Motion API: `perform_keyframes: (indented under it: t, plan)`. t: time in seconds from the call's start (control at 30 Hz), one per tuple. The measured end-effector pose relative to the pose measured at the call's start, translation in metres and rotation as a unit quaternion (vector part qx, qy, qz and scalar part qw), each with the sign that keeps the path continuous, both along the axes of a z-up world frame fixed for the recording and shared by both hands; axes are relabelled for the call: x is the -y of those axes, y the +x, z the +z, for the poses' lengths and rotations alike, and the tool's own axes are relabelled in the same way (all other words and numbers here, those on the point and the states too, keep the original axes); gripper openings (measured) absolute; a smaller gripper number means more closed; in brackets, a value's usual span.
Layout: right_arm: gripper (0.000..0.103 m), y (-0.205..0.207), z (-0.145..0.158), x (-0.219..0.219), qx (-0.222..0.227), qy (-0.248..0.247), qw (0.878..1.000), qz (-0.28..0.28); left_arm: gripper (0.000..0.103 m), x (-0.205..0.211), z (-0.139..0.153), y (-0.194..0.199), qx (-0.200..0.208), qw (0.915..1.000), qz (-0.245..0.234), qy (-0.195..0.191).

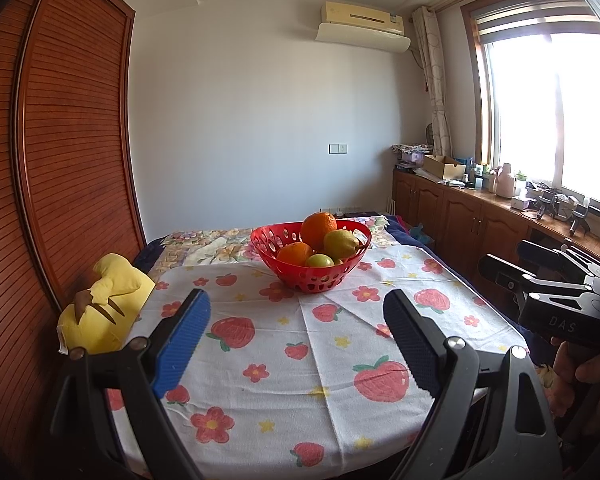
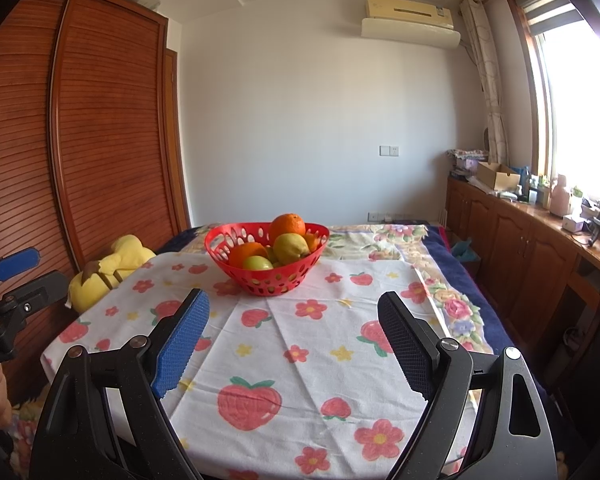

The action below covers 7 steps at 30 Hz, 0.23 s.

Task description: Organize fruits

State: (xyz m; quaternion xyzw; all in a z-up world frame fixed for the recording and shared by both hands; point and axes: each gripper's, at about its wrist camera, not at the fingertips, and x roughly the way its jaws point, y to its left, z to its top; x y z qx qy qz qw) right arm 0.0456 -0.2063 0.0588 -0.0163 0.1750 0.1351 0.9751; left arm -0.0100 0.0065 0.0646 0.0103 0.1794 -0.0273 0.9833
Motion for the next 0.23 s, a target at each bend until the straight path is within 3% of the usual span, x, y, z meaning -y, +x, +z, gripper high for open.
perform_keyframes:
  t: [0.23]
  plan:
    - [0.088,-0.0003,0.0004,0.0007,0.0,0.0,1.0,-0.001,0.089,-0.0004,0.0005,0.0,0.001,1.0,0.0,-0.001]
